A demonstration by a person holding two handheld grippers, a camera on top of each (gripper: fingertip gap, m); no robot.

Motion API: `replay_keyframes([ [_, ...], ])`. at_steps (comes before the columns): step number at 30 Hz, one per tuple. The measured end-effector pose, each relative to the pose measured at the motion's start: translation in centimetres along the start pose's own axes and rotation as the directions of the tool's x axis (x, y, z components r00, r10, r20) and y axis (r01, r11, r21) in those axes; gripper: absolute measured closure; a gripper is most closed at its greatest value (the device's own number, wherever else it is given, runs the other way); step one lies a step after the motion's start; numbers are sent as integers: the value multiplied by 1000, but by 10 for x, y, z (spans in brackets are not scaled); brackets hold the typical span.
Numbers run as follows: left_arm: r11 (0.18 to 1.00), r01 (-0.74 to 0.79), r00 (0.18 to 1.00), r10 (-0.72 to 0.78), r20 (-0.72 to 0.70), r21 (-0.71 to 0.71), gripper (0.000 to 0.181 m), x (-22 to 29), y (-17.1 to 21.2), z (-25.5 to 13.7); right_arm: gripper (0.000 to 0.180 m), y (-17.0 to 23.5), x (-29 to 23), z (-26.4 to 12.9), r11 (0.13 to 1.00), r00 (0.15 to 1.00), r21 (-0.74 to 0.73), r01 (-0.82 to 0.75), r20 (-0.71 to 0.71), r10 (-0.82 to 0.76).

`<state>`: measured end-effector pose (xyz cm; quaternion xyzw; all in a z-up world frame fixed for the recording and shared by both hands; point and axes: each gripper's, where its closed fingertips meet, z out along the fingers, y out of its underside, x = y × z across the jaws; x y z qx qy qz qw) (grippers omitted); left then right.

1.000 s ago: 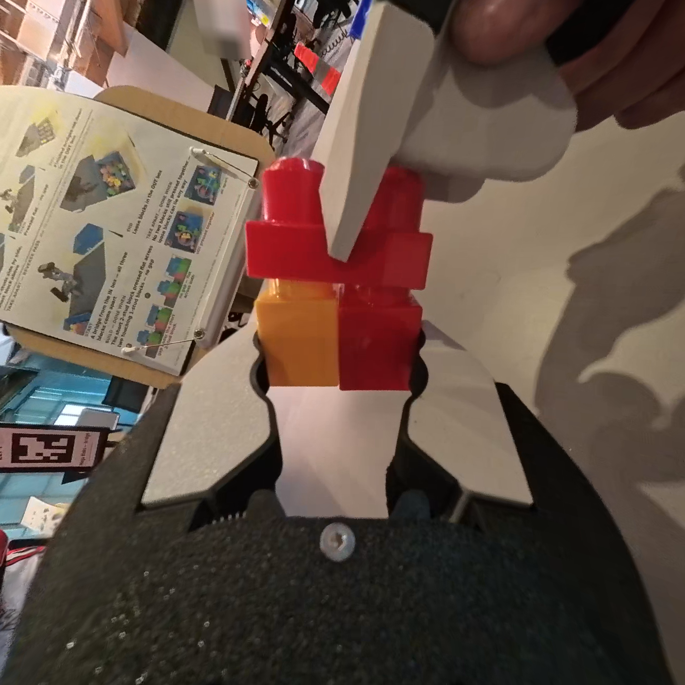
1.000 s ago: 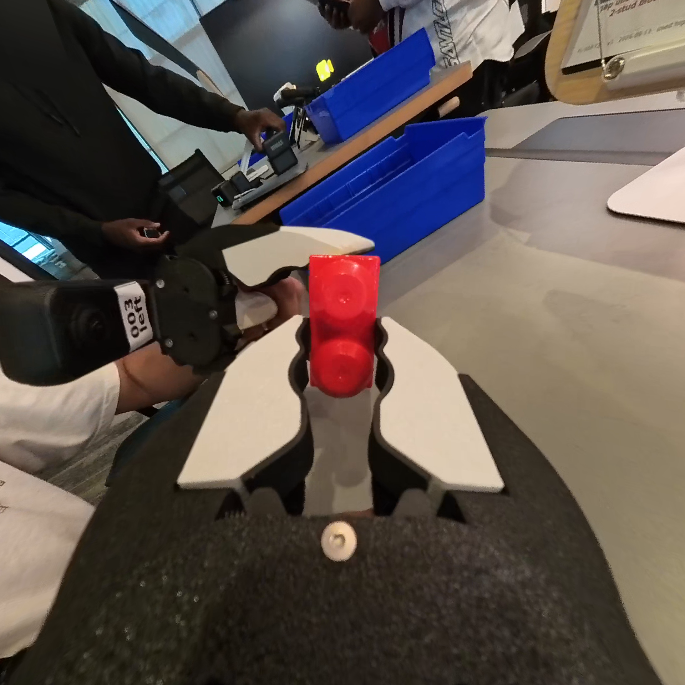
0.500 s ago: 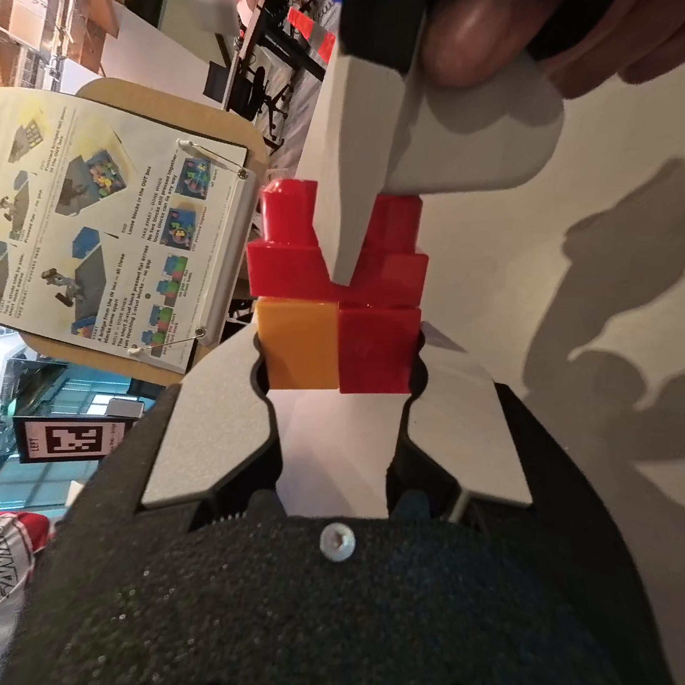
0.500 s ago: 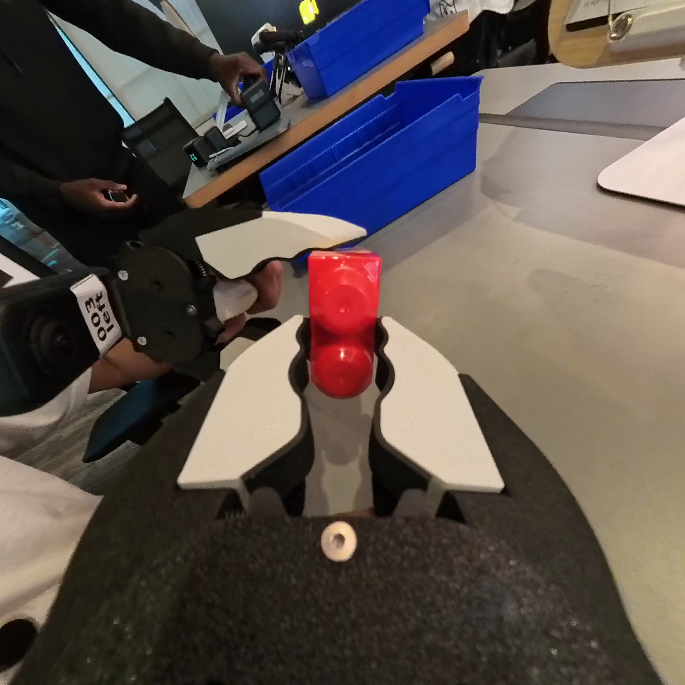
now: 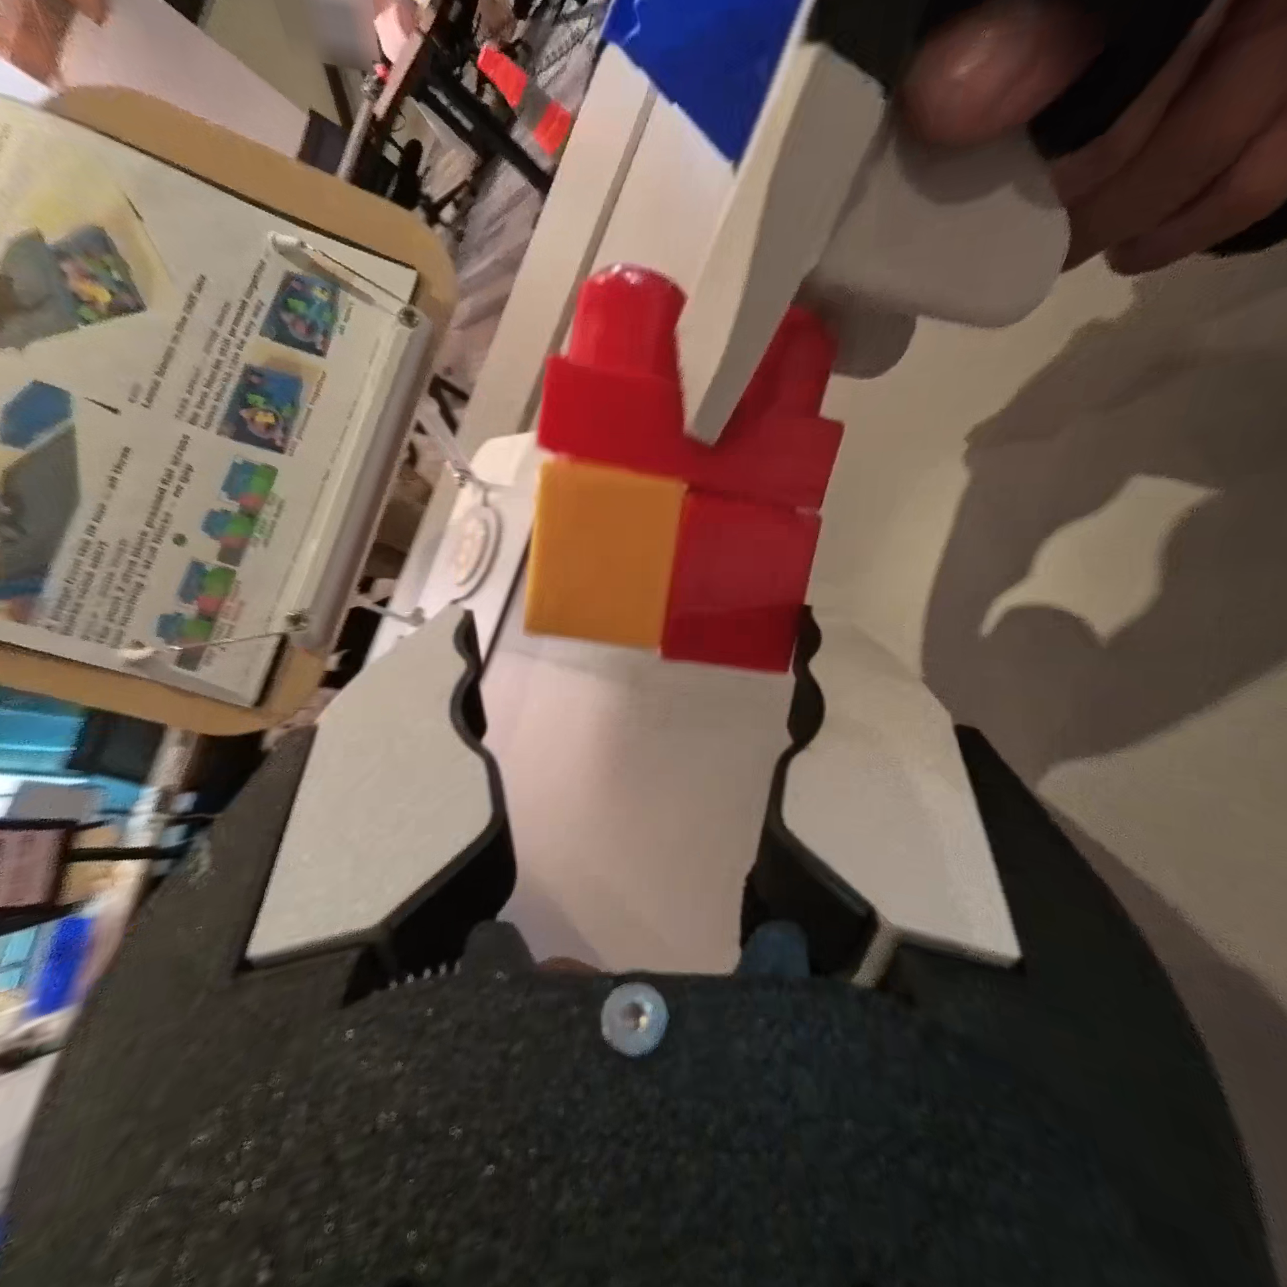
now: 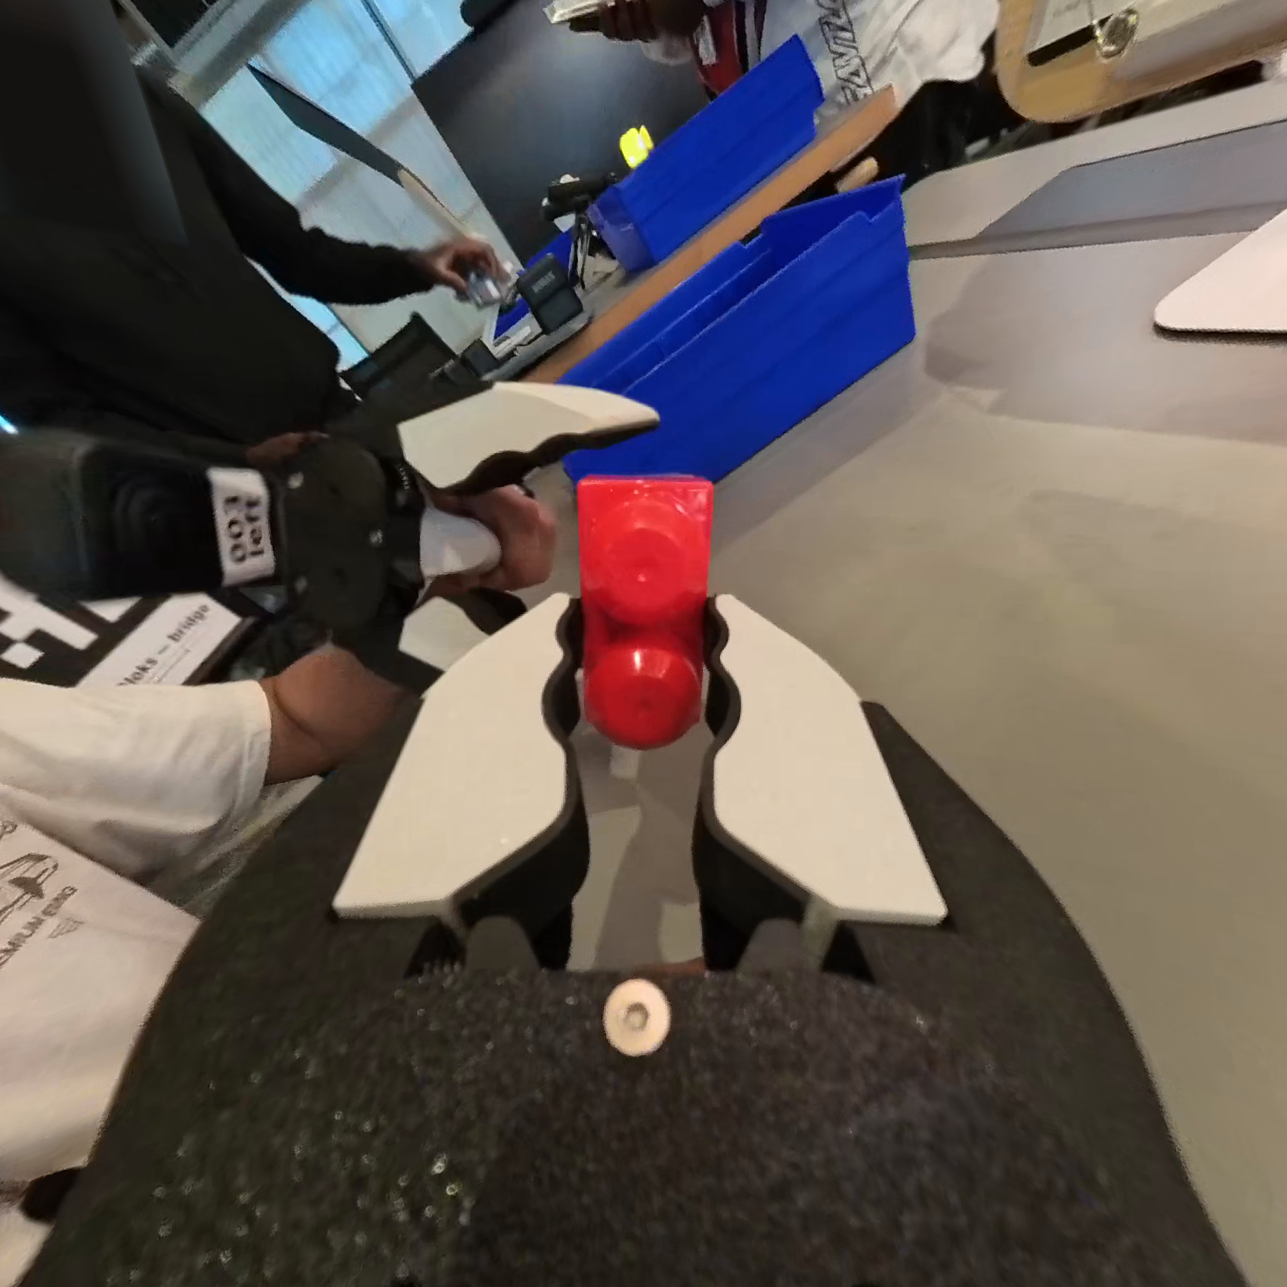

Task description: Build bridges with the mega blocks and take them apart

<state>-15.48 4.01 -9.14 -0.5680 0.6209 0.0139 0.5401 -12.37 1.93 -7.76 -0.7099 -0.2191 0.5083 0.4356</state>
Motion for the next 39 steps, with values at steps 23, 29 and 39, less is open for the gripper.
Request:
replay_keyframes([
  [23,487,873,319,-508,-800,38,145,12,-23,-45,145,18,-36,4,991,979,-1,130,156,-128],
  [29,543,839,347,-486,-802,34,145,22,-24,-44,140,16,-35,2,990,978,-2,143,153,-141],
  [39,554,832,342,-486,-805,19,145,28,-23,-41,147,27,-35,2,985,973,-59,162,175,-149],
])
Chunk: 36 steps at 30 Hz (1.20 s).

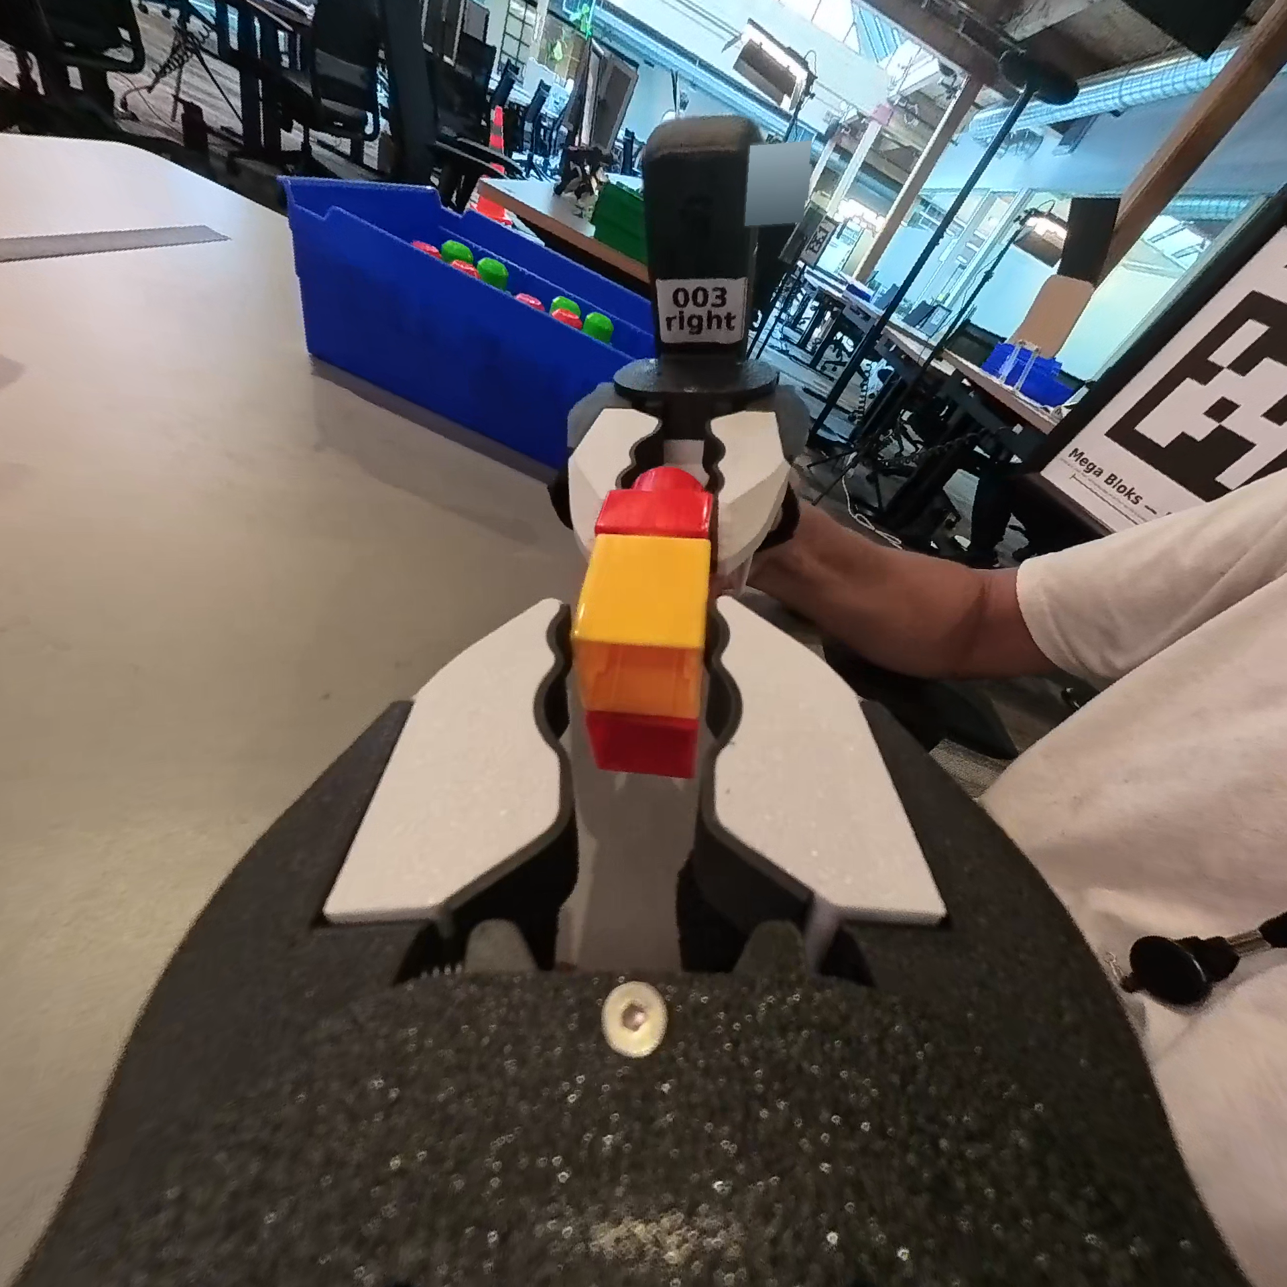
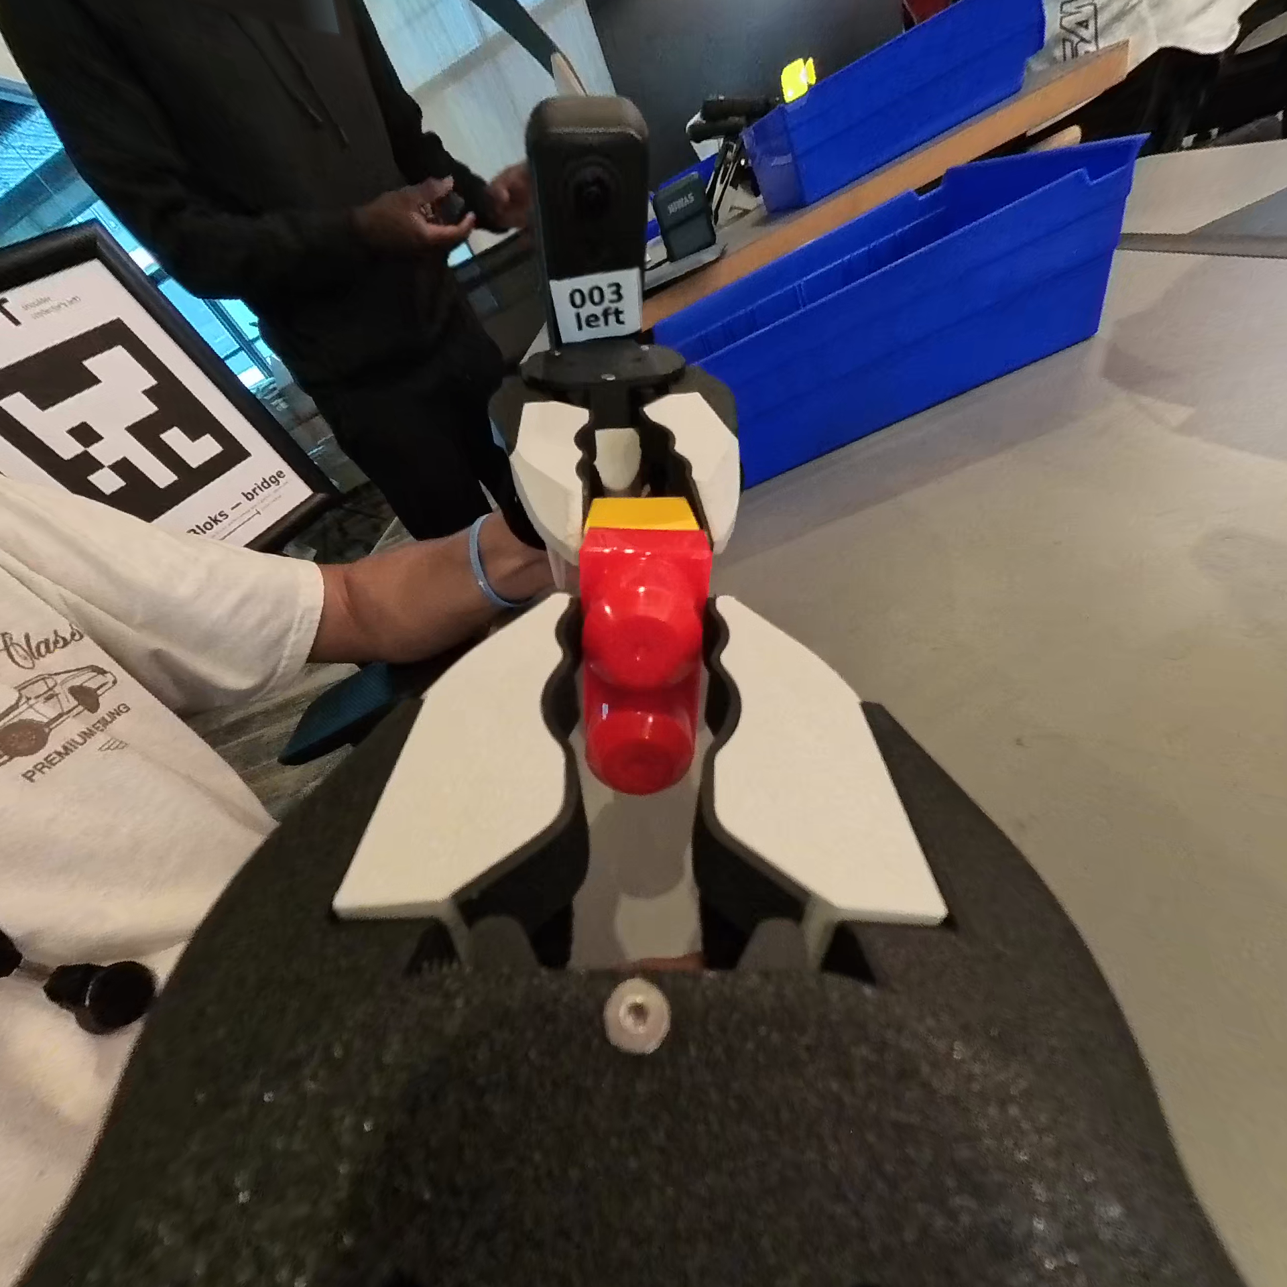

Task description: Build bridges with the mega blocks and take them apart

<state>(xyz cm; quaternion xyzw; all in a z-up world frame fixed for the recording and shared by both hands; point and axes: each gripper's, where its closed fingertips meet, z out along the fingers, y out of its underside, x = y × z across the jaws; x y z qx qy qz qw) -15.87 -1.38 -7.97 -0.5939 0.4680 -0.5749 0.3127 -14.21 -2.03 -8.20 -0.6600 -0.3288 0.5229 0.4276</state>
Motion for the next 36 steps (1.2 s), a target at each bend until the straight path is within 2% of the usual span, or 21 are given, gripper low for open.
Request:
replay_keyframes([
  [15,999,17,1000,-16,-19,42,145,3,-3,1,147,2,-4,2,1000,999,-5,-23,26,23],
  [21,991,69,997,-65,-37,116,144,3,-14,0,147,-14,-4,0,994,997,91,-62,46,58],
  [22,990,92,994,-85,-65,104,141,5,-13,0,147,-14,-4,1,994,997,94,-63,47,59],
  [24,992,113,993,-109,-54,65,118,1,-7,1,147,-15,0,0,993,999,105,-53,15,52],
  [27,996,88,995,-87,-46,23,116,3,1,5,147,-22,2,-5,987,998,146,-70,18,68],
  [31,996,76,996,-78,-34,-35,118,2,11,12,147,-29,0,-14,976,995,197,-97,48,90],
  [32,997,71,997,-73,-39,-36,126,4,12,14,147,-30,1,-15,975,995,198,-97,47,90],
  [33,998,59,997,-61,-40,-37,144,4,12,15,147,-30,1,-15,975,995,201,-97,43,90],
  [36,998,58,997,-60,-44,-35,146,5,11,15,147,-30,1,-16,975,995,198,-97,44,90],
])
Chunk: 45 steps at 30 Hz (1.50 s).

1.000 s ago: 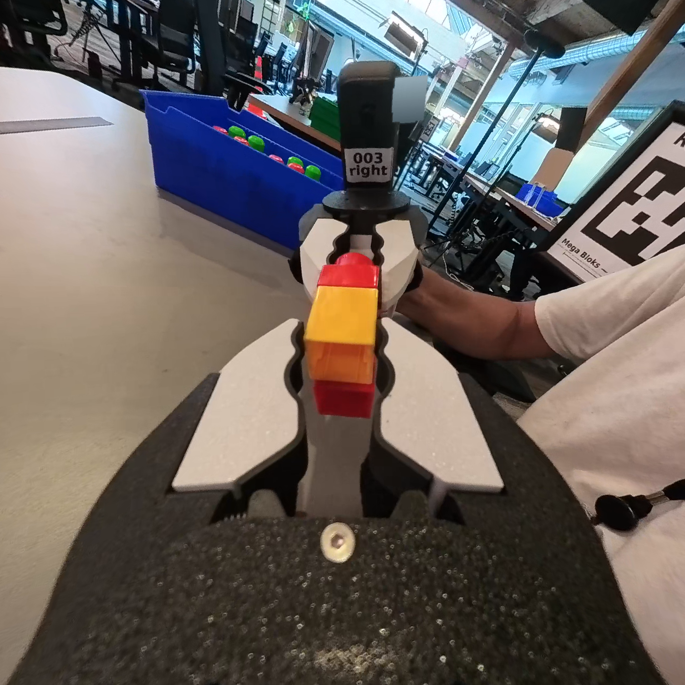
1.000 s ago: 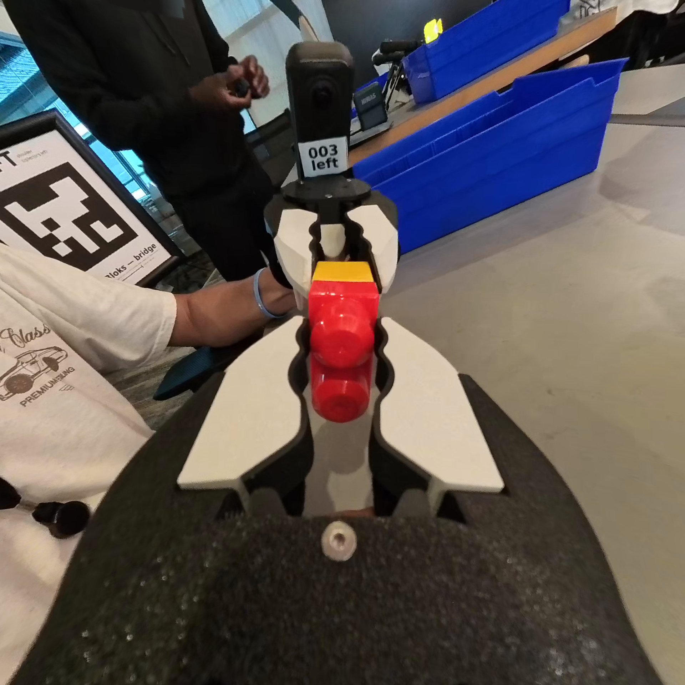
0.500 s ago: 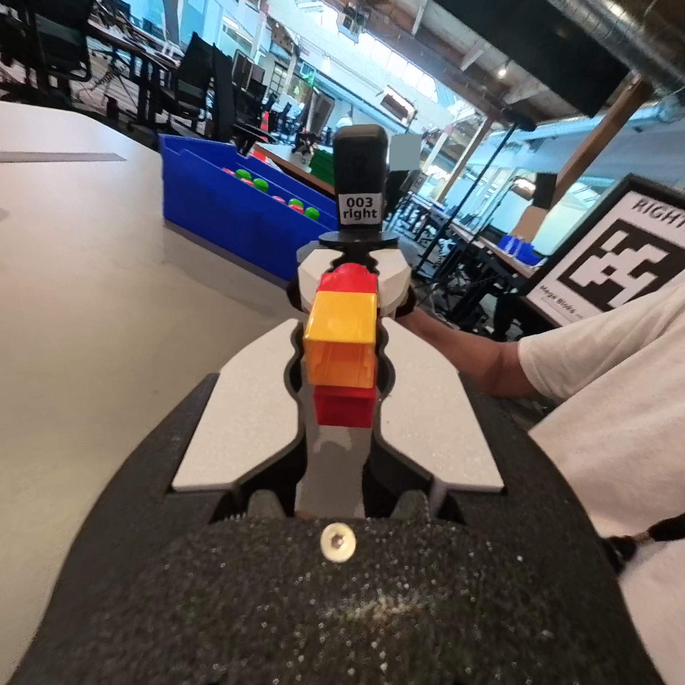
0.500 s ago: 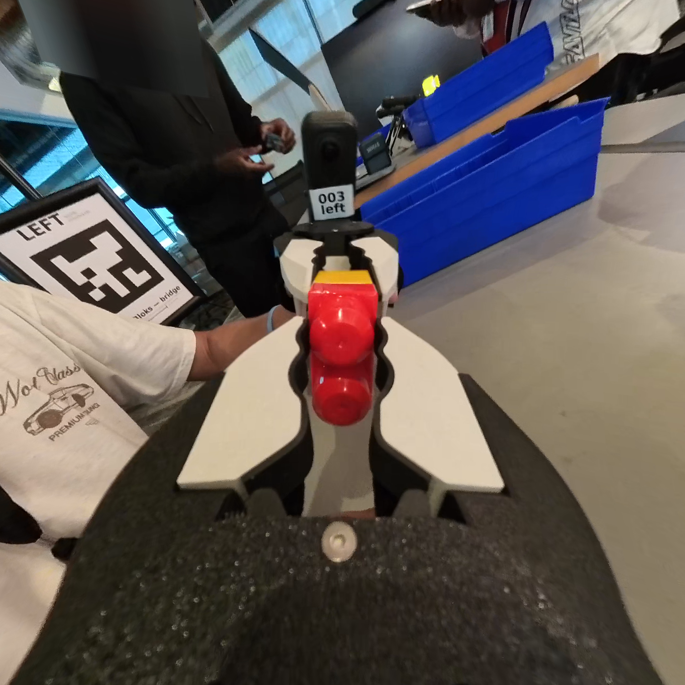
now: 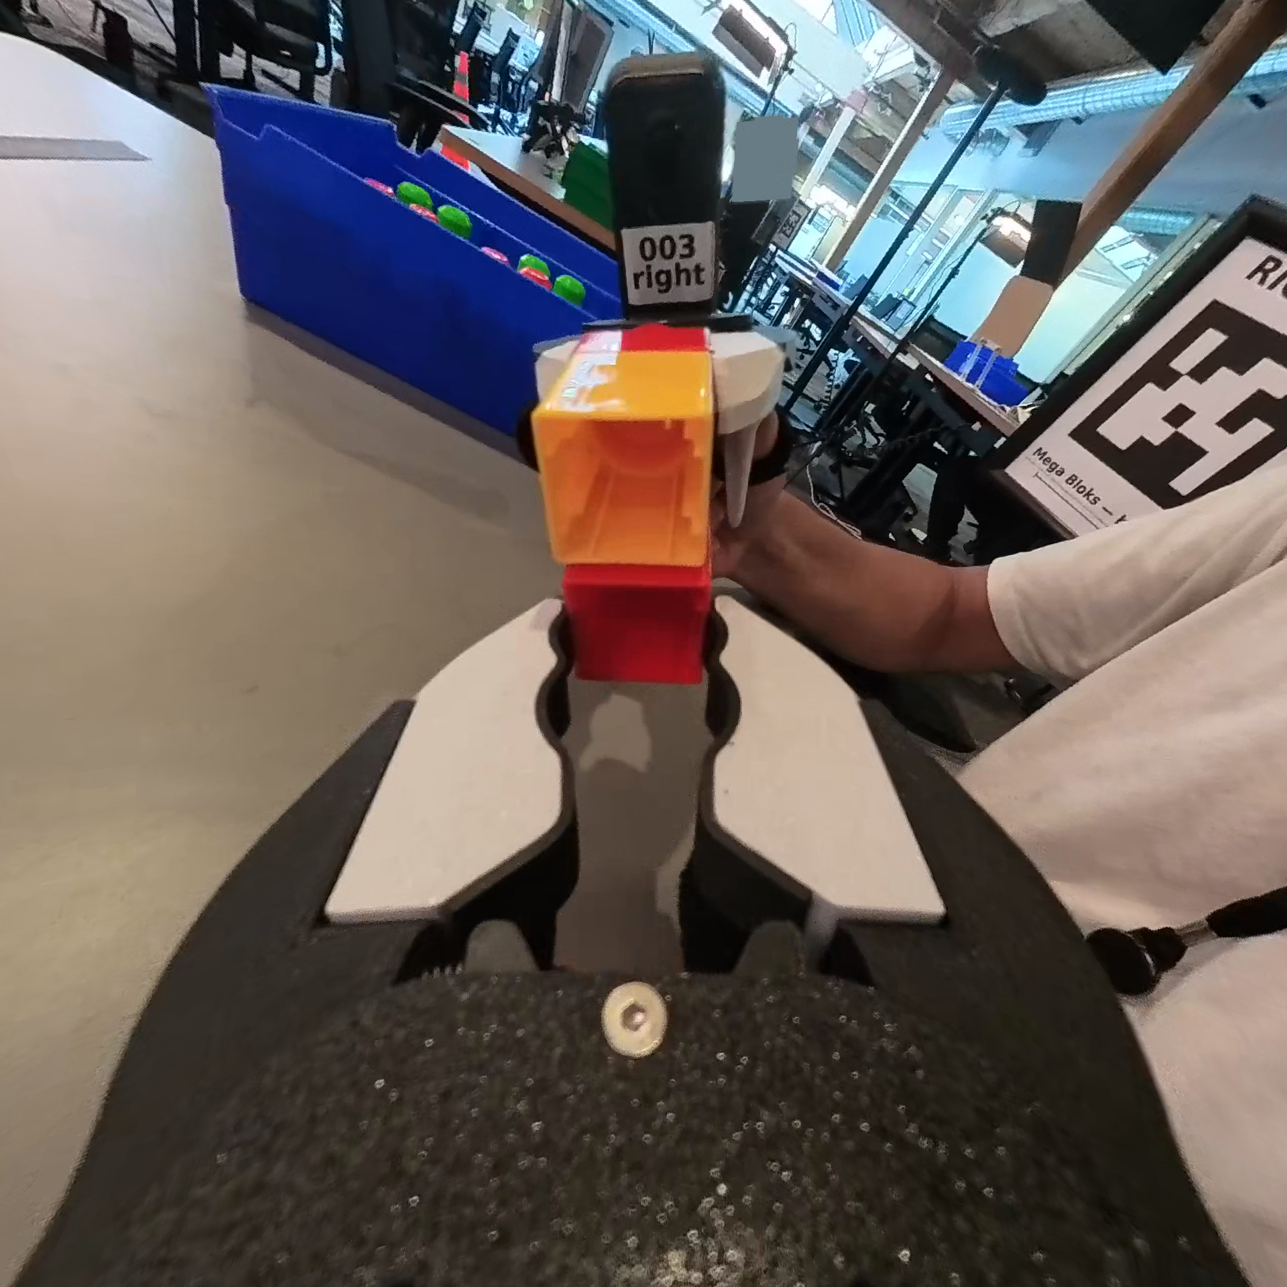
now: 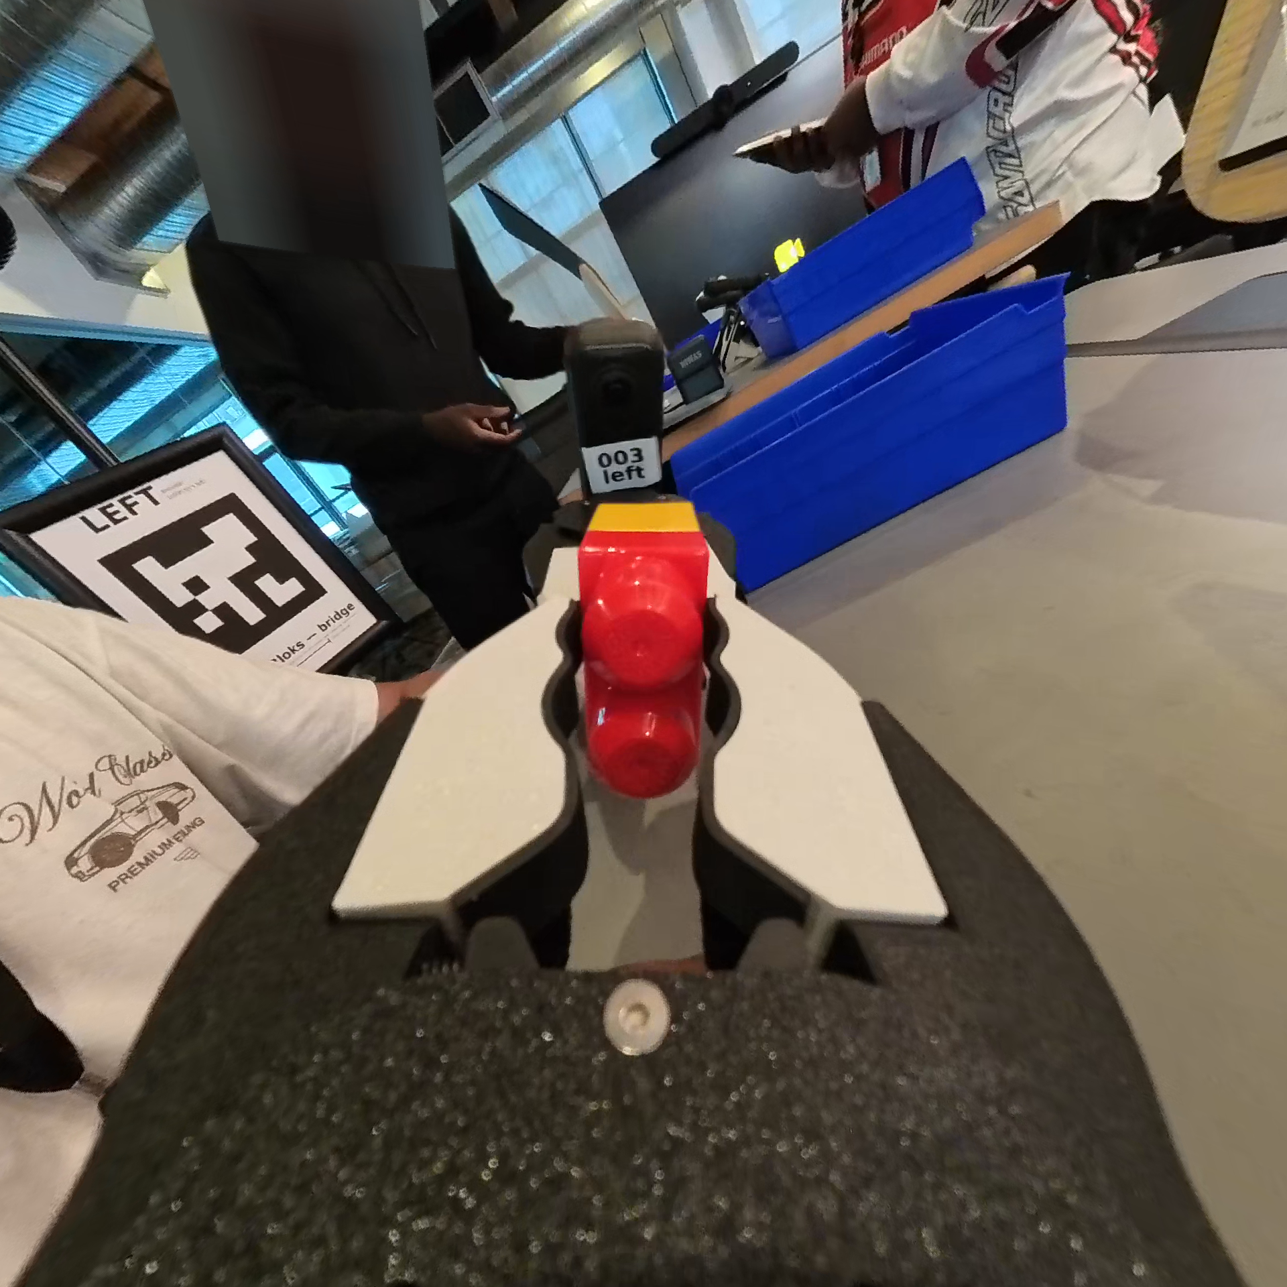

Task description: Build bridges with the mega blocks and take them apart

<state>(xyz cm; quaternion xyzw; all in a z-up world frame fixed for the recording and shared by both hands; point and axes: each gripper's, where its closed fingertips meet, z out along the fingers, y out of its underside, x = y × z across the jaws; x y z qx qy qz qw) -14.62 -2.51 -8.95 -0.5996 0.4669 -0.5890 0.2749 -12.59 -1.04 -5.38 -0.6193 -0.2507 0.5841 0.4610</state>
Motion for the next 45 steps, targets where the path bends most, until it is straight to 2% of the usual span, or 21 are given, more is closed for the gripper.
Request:
replay_keyframes([
  [6,1000,-10,1000,10,0,21,146,2,-4,-2,147,-4,-2,2,1000,1000,11,3,-2,-3],
  [9,999,-27,1000,27,-5,42,146,5,-8,-5,138,-7,-5,3,999,998,-8,47,-36,-47],
  [14,999,-31,999,31,-6,38,146,5,-8,-6,134,-1,-4,6,997,996,-56,58,-59,-61],
  [17,999,-31,1000,31,-1,30,146,4,-6,-4,145,6,-4,8,996,998,-69,49,-31,-51],
  [29,1000,-19,1000,19,-4,13,146,2,-3,-6,145,10,-2,12,998,998,-41,55,-36,-57],
  [36,996,-25,1000,24,-13,-82,146,8,15,11,145,6,-8,19,999,999,15,38,-10,-38],
  [40,999,-33,999,32,-11,-39,146,11,8,15,145,1,-11,16,997,996,-18,81,-32,-82],
  [45,1000,1,1000,-1,9,-11,145,4,5,12,146,4,-3,12,997,996,-50,52,-64,-56],
])
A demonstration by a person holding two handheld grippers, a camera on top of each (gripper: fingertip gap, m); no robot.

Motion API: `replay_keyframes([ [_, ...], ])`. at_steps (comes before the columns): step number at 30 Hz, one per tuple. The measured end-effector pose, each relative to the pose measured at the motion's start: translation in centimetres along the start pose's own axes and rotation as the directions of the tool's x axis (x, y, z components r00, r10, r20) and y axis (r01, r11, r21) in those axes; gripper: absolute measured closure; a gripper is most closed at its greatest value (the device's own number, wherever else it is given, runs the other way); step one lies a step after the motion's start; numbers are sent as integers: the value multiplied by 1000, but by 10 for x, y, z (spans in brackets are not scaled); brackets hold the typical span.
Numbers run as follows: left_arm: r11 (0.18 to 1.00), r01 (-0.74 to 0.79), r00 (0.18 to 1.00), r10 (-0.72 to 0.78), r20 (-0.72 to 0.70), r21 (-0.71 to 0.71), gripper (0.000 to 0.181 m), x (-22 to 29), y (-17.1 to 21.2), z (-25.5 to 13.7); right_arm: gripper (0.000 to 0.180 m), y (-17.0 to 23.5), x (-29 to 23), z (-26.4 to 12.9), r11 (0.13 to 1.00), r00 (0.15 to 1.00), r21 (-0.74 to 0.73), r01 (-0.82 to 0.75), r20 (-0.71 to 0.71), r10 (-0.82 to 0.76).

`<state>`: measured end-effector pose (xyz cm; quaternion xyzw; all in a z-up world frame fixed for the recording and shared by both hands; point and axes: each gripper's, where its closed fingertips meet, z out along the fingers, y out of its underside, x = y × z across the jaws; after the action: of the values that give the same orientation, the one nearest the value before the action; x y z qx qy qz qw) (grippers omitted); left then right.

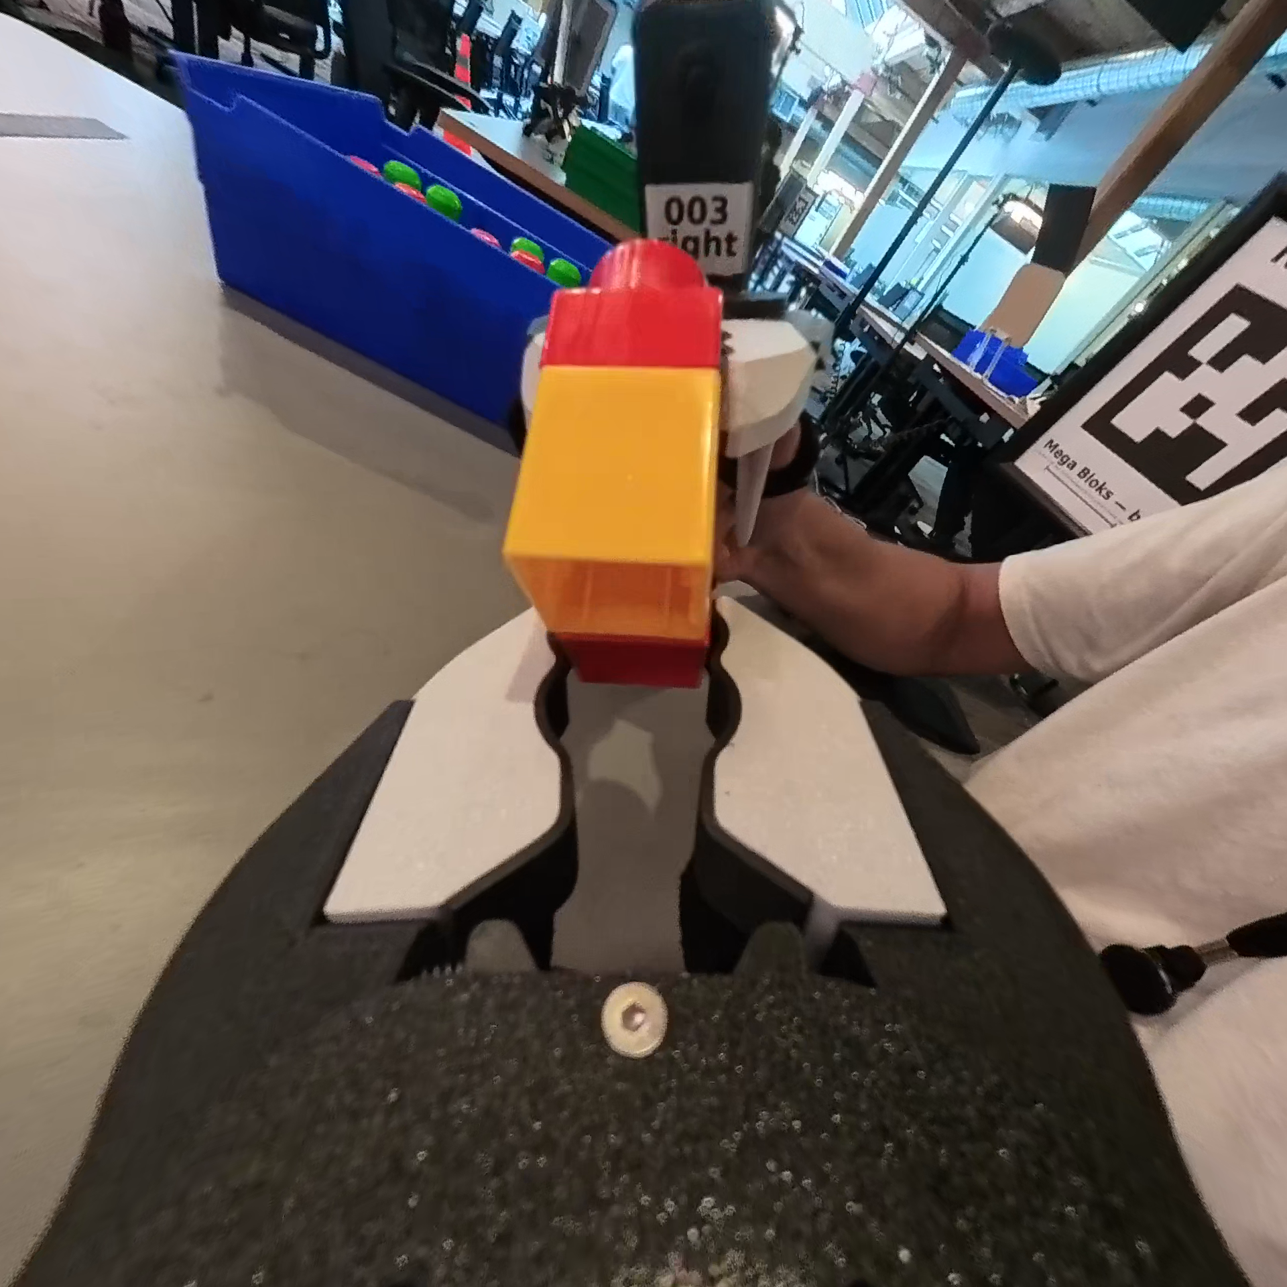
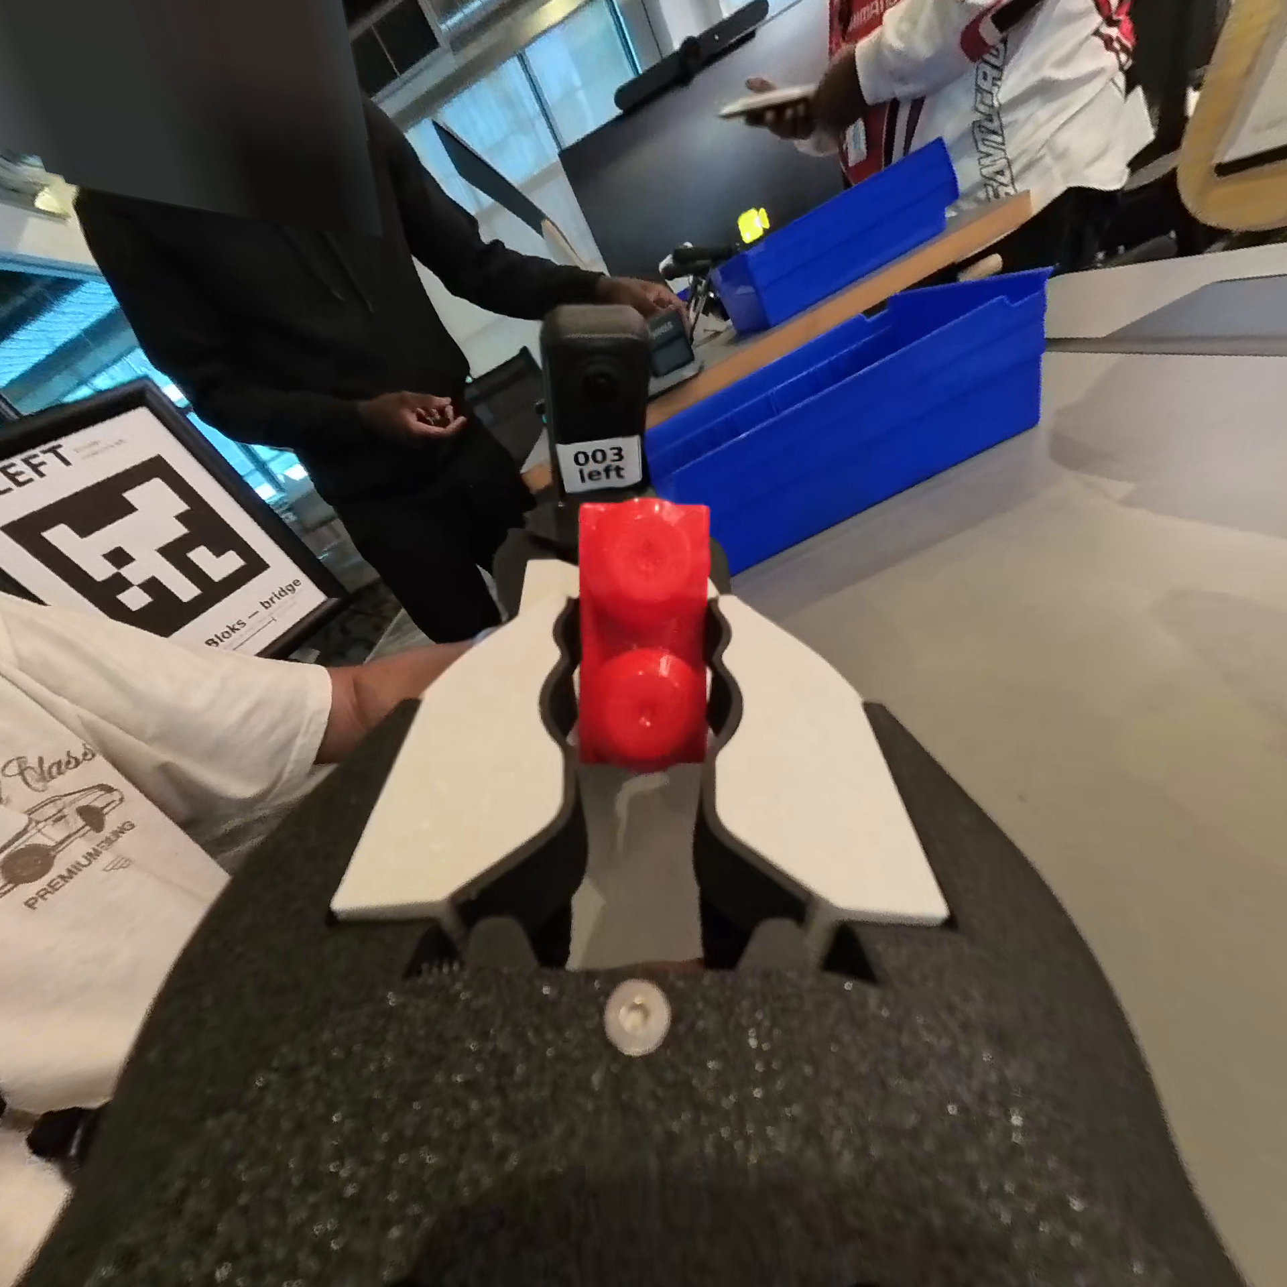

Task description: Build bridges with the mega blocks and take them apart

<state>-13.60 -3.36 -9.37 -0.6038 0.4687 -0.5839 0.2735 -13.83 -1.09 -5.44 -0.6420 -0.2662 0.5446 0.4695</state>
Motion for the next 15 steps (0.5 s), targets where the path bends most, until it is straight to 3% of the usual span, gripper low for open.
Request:
replay_keyframes([
  [2,1000,1,999,-2,35,8,132,-6,0,-3,146,-1,5,-1,999,998,-18,32,-60,-33],
  [3,1000,-17,997,15,81,22,117,-12,-2,-6,146,-5,7,-5,999,996,-11,35,-88,-36],
  [5,993,-91,967,69,245,79,103,-30,-12,-18,145,-14,14,-16,999,987,10,37,-159,-35],
  [6,982,-151,920,99,380,109,93,-45,-21,-29,145,-18,18,-23,999,979,19,42,-201,-37],
  [8,949,-304,723,170,670,88,82,-73,-37,-62,145,-25,22,-35,999,966,35,33,-259,-22],
  [10,913,-407,526,205,826,32,82,-81,-48,-89,145,-29,26,-46,999,945,39,33,-326,-18],
  [11,903,-428,465,201,862,20,84,-82,-51,-98,145,-31,28,-53,998,931,44,33,-363,-15],
  [15,883,-470,424,208,881,18,86,-72,-55,-102,146,-72,12,-122,988,843,136,77,-538,9],
])
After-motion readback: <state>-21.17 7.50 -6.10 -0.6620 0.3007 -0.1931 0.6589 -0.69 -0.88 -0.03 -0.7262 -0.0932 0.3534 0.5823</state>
